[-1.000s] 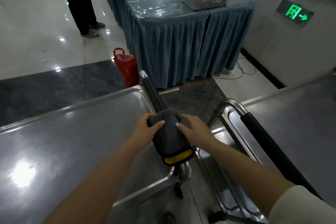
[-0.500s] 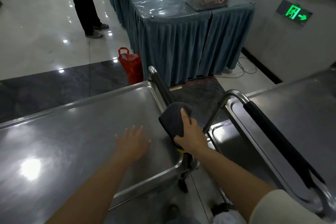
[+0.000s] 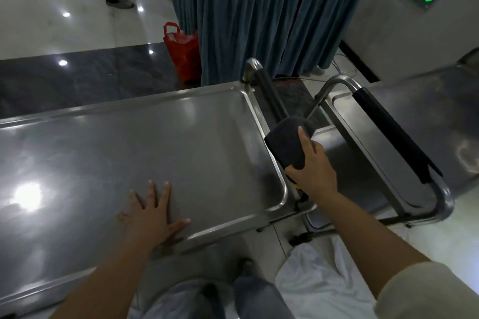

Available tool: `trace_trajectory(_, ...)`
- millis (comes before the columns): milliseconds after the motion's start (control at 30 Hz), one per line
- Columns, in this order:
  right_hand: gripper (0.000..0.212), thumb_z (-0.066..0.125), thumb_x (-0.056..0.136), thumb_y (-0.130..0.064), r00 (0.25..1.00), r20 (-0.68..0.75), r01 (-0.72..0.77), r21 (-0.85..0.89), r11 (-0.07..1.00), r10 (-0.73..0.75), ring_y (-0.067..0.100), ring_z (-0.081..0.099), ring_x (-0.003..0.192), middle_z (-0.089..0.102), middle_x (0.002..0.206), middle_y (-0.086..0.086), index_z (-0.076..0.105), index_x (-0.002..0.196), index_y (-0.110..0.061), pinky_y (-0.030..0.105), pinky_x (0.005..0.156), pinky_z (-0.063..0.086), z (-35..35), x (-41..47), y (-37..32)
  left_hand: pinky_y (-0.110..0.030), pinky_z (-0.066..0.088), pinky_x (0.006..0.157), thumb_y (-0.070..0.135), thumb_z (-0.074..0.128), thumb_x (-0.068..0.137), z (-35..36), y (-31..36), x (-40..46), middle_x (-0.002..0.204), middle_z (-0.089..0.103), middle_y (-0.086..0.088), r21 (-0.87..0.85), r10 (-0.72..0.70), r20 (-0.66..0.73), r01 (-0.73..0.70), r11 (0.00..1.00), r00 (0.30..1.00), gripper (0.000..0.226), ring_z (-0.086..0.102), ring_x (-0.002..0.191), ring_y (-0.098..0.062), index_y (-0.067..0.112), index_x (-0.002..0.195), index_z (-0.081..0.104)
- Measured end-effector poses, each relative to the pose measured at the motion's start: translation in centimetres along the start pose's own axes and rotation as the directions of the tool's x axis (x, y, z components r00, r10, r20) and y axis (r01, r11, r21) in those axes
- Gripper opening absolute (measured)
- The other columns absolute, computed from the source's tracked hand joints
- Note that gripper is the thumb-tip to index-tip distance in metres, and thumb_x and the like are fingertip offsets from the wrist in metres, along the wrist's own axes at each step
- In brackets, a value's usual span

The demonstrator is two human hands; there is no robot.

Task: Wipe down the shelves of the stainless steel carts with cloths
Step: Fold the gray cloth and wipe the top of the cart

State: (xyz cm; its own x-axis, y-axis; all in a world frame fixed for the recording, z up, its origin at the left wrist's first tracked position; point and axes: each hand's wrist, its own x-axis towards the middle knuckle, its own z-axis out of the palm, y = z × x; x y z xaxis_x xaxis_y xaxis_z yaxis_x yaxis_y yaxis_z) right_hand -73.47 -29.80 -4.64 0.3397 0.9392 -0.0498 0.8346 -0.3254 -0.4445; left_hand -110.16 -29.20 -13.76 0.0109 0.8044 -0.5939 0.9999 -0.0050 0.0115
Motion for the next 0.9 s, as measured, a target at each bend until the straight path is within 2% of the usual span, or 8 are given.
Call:
trace_trajectory(233, 0.098, 0.067, 0.073, -0.035, 0.999, 0.023, -0.028, -0.012, 1.000, 0.028, 0.029, 0.052, 0.105, 0.035, 0.133, 0.007, -0.001, 0.140, -0.055, 0.041, 0.078, 0.048, -1.8, -2.3, 3.1, -0.074, 0.014, 0.106, 0.095, 0.031, 0.064, 2.9, 2.2, -2.5, 0.155, -0.034, -0.002, 0.001, 0.030, -0.016, -0.030, 1.000, 0.999, 0.115, -0.020, 0.142, -0.046, 0.039, 0.140, -0.035)
trace_trajectory(367, 0.098, 0.066, 0.071, -0.037, 1.000, 0.013, -0.009, -0.045, 0.999, 0.010, 0.028, 0.052, 0.098, 0.035, 0.133, 0.007, -0.001, 0.140, -0.055, 0.037, 0.072, 0.045, -2.7, -3.6, 5.5, -0.074, 0.014, 0.106, 0.095, 0.029, 0.064, 4.4, 3.9, -4.0, 0.154, -0.036, -0.002, -0.001, 0.021, -0.026, -0.021, 1.000, 0.999, 0.116, -0.022, 0.141, -0.046, 0.035, 0.124, -0.049)
trace_trajectory(500, 0.097, 0.066, 0.072, -0.036, 1.000, 0.017, 0.011, -0.067, 0.998, -0.009, 0.024, 0.048, 0.092, 0.036, 0.132, 0.008, 0.000, 0.141, -0.053, 0.038, 0.071, 0.047, -3.9, -5.3, 8.5, -0.074, 0.010, 0.106, 0.095, 0.028, 0.064, 6.2, 6.2, -6.0, 0.153, -0.038, -0.002, -0.007, 0.017, -0.028, -0.017, 1.000, 0.999, 0.115, -0.024, 0.141, -0.045, 0.035, 0.120, -0.052)
trace_trajectory(700, 0.097, 0.065, 0.075, -0.036, 1.000, 0.031, 0.006, -0.069, 0.998, -0.004, 0.030, 0.052, 0.098, 0.033, 0.134, 0.010, -0.001, 0.144, -0.049, 0.045, 0.078, 0.052, -6.5, -7.6, 13.3, -0.076, 0.009, 0.105, 0.094, 0.028, 0.065, 8.1, 10.8, -9.4, 0.155, -0.034, -0.002, -0.002, 0.046, -0.043, -0.046, 0.999, 0.998, 0.113, -0.022, 0.143, -0.041, 0.038, 0.140, -0.035)
trace_trajectory(900, 0.095, 0.067, 0.077, -0.034, 1.000, 0.016, -0.001, -0.092, 0.996, 0.003, 0.036, 0.051, 0.106, 0.034, 0.136, 0.014, 0.004, 0.148, -0.040, 0.045, 0.084, 0.049, -9.1, -7.7, 18.0, -0.077, 0.004, 0.105, 0.094, 0.024, 0.066, 9.9, 16.6, -12.2, 0.155, -0.034, -0.004, -0.018, 0.065, -0.054, -0.066, 0.998, 0.996, 0.111, -0.026, 0.142, -0.040, 0.036, 0.146, -0.026)
